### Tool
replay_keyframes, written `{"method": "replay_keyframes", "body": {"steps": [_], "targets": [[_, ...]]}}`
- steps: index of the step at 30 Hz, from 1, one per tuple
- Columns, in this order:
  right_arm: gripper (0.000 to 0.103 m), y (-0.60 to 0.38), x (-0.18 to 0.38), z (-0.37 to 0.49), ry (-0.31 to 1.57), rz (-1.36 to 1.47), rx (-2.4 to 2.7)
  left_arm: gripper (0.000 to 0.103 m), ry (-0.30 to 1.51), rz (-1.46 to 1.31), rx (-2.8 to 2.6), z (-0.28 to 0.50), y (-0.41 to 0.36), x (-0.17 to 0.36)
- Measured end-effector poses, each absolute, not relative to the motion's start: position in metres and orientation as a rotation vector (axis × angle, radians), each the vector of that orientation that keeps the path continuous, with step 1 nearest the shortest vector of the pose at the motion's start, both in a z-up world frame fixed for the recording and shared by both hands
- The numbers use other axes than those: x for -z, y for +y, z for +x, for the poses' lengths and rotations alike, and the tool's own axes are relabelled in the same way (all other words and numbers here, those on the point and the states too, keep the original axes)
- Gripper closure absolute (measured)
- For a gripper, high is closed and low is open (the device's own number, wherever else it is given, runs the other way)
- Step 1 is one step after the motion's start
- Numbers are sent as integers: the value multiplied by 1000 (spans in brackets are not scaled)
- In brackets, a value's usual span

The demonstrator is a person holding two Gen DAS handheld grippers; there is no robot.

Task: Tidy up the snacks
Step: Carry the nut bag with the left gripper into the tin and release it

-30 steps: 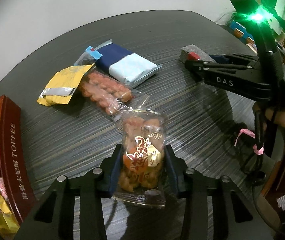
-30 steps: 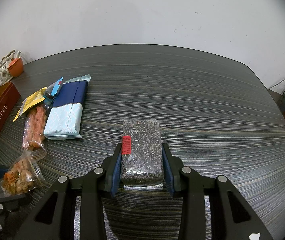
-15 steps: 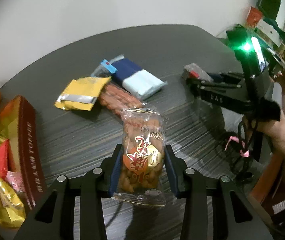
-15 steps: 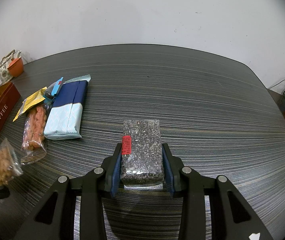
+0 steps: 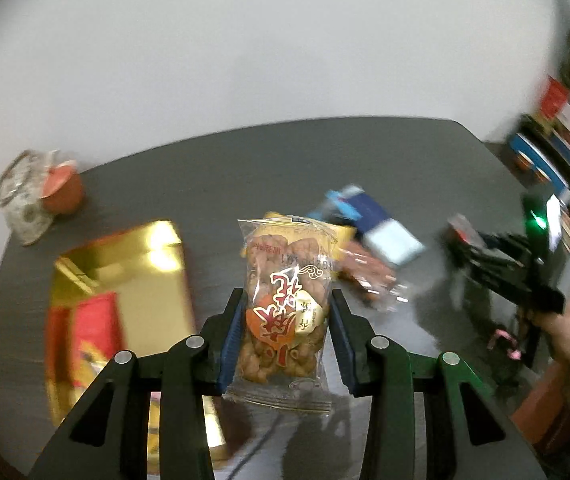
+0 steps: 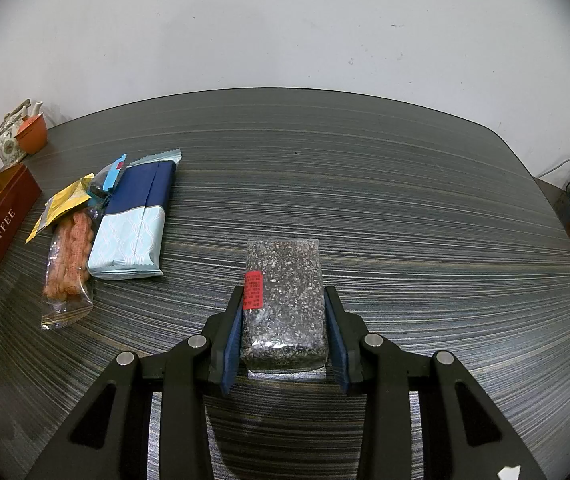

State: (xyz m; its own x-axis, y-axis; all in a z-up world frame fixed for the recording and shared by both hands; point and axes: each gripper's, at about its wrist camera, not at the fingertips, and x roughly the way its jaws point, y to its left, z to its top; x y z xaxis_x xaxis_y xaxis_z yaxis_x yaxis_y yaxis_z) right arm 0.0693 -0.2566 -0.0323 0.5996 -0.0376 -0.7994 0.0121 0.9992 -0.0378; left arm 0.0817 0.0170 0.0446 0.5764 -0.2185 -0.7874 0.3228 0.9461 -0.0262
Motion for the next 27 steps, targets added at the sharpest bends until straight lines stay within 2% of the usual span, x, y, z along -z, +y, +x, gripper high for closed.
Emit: {"method": "replay_keyframes", "body": {"steps": [13,27], "targets": [[68,-256,33,69,927,-30,29,61,946,69,38,132,135,-33],[66,-256,33,70,928,-31,35,61,1029,77,-36,142,175,6]]}}
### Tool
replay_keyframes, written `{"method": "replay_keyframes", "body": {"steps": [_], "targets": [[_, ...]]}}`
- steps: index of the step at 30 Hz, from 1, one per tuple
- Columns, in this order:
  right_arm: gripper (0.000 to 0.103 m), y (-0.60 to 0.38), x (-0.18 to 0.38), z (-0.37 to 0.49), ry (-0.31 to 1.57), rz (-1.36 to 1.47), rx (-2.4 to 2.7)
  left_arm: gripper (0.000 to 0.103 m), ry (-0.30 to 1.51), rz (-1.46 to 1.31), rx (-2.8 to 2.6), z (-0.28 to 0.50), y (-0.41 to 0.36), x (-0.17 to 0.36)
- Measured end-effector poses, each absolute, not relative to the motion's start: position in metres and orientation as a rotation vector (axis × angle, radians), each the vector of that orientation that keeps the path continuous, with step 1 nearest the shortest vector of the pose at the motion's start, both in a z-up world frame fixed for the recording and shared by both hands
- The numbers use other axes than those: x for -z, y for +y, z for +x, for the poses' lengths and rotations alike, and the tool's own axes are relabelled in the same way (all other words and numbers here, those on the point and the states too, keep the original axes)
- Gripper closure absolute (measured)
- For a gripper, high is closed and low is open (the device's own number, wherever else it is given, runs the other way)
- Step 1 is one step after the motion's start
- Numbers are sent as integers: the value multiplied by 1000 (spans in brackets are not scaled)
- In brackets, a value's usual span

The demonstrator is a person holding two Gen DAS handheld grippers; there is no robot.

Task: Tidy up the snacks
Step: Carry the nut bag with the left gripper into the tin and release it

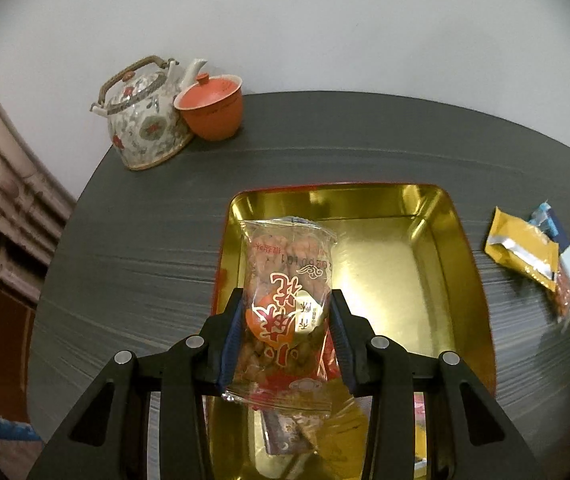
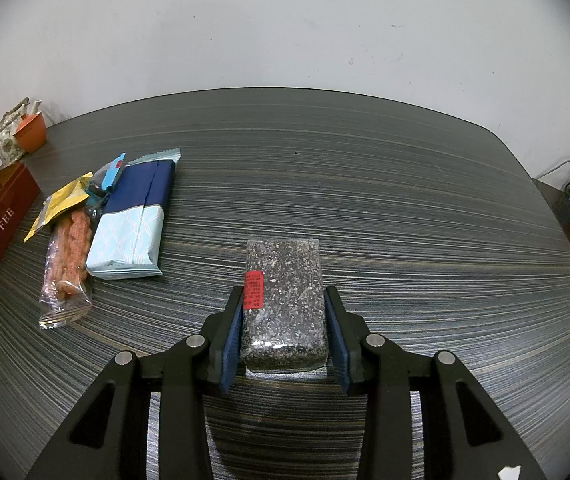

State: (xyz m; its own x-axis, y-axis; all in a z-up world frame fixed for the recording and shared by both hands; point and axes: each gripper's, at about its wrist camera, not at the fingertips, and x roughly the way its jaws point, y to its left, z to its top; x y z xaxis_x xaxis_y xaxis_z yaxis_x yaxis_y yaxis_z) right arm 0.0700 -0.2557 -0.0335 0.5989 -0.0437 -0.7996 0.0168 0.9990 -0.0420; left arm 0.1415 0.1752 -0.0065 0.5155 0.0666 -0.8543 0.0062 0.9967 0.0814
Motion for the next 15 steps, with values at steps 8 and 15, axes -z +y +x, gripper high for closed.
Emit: {"method": "replay_keyframes", "body": {"steps": [8,15], "targets": [[65,-256,36,71,927,-31,36,61,1049,71,-44,140,182,13],[65,-257,36,71,927,-31,36,61,1060,72,-49,139,184,15]]}}
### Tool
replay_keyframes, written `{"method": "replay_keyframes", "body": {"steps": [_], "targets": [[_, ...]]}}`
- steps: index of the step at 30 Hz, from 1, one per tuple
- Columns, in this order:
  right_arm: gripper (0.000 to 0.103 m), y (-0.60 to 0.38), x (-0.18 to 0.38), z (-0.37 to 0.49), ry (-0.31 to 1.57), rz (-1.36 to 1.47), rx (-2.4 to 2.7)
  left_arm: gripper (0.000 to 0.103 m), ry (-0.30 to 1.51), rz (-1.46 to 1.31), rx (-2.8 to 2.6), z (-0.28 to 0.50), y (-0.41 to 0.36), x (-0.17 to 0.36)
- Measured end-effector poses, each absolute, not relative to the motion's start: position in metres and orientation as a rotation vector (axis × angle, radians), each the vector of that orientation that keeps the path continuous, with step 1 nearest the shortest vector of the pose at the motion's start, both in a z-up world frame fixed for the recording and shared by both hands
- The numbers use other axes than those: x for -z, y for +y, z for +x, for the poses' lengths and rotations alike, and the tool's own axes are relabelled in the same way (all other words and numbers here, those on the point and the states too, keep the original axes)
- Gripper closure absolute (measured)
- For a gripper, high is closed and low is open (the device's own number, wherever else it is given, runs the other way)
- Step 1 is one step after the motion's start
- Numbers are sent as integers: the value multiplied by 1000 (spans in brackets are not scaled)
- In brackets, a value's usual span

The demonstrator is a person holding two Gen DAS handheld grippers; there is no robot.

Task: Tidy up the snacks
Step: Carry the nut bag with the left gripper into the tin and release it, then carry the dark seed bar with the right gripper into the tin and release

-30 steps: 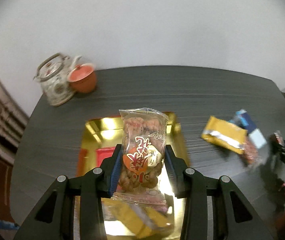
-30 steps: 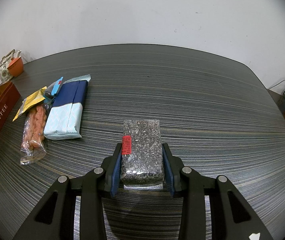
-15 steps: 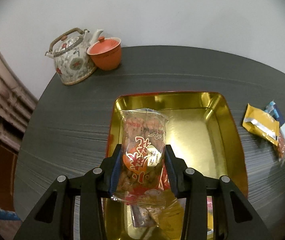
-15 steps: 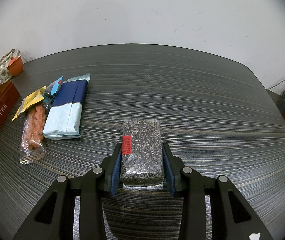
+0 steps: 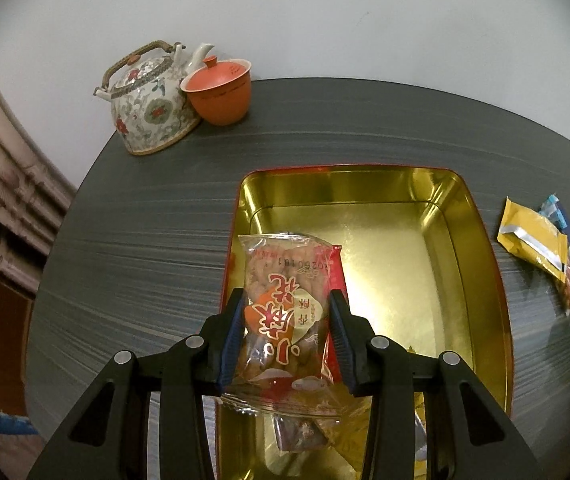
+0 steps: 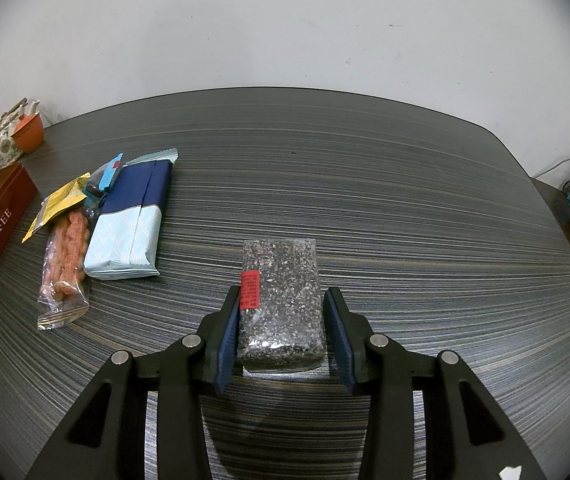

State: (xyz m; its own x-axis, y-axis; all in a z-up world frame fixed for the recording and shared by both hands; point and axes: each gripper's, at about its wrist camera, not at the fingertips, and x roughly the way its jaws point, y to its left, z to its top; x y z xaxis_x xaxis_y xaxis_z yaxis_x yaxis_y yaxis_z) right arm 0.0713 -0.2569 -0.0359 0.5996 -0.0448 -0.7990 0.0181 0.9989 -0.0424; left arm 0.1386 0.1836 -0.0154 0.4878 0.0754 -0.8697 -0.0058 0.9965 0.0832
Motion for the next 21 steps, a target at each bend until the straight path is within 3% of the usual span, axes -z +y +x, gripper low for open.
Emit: {"method": "replay_keyframes", "body": {"steps": [14,21], "targets": [[65,-257,36,71,927,-31,36,46,1032,30,-38,117,186,-6],[65,-257,36,71,926,-28,34,45,1000,9,-49,86,184,-15]]}}
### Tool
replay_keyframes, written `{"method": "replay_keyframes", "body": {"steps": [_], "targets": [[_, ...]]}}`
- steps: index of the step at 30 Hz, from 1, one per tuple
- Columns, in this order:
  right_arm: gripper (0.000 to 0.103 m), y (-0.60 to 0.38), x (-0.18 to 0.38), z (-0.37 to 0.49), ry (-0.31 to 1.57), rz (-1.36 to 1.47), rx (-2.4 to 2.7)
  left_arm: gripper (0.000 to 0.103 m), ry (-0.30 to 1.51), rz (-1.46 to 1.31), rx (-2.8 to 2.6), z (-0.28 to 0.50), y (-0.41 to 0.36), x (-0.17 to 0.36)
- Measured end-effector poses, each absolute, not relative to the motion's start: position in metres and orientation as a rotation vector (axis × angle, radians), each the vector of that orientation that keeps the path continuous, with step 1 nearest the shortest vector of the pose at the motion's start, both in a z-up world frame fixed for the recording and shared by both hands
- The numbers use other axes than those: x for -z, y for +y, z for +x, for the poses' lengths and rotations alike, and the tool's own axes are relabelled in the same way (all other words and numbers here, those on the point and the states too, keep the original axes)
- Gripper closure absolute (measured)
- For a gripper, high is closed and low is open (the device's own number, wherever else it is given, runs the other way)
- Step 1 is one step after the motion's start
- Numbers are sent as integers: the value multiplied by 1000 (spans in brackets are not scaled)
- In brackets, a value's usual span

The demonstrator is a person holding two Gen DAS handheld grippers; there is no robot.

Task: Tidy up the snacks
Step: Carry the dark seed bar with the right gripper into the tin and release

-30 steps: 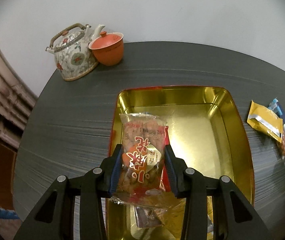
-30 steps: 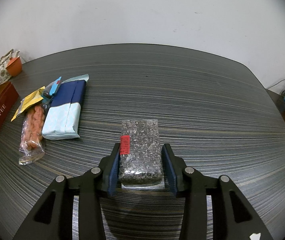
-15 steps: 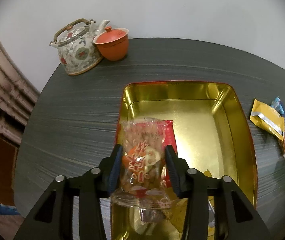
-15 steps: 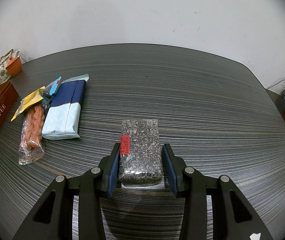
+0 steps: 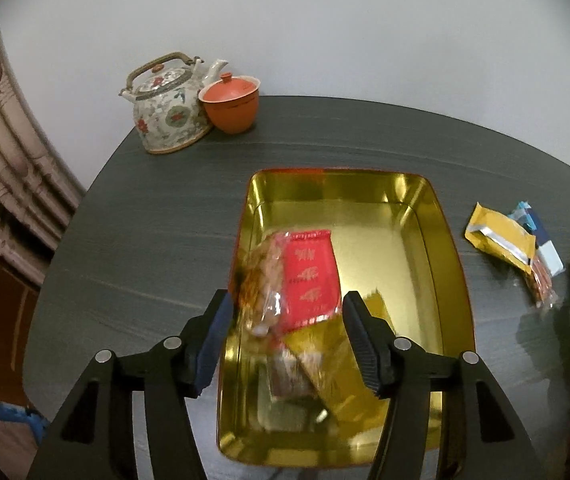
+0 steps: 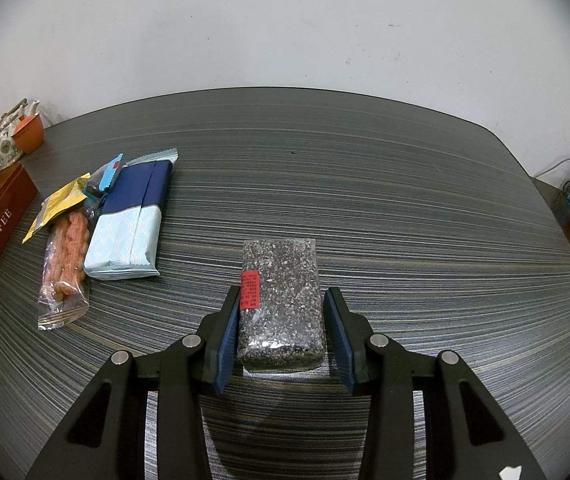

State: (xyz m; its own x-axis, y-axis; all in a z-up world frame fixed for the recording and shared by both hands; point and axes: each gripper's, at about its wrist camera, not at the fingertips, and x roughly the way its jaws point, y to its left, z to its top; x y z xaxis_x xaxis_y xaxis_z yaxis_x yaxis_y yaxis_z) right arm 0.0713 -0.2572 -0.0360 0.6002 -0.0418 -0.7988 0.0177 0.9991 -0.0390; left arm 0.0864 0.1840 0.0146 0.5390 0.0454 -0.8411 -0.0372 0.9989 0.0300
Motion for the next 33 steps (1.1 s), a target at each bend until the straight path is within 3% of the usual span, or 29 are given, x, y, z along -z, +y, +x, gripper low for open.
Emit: {"method": "replay_keyframes", "body": {"steps": [19,33], "targets": [[70,-232,13,76,926,-35,61,35,930,-29,-190,32,231,-17],[70,-62,-37,58,867,-73,-319,33,923,-125,-265,27,265,-25]]}}
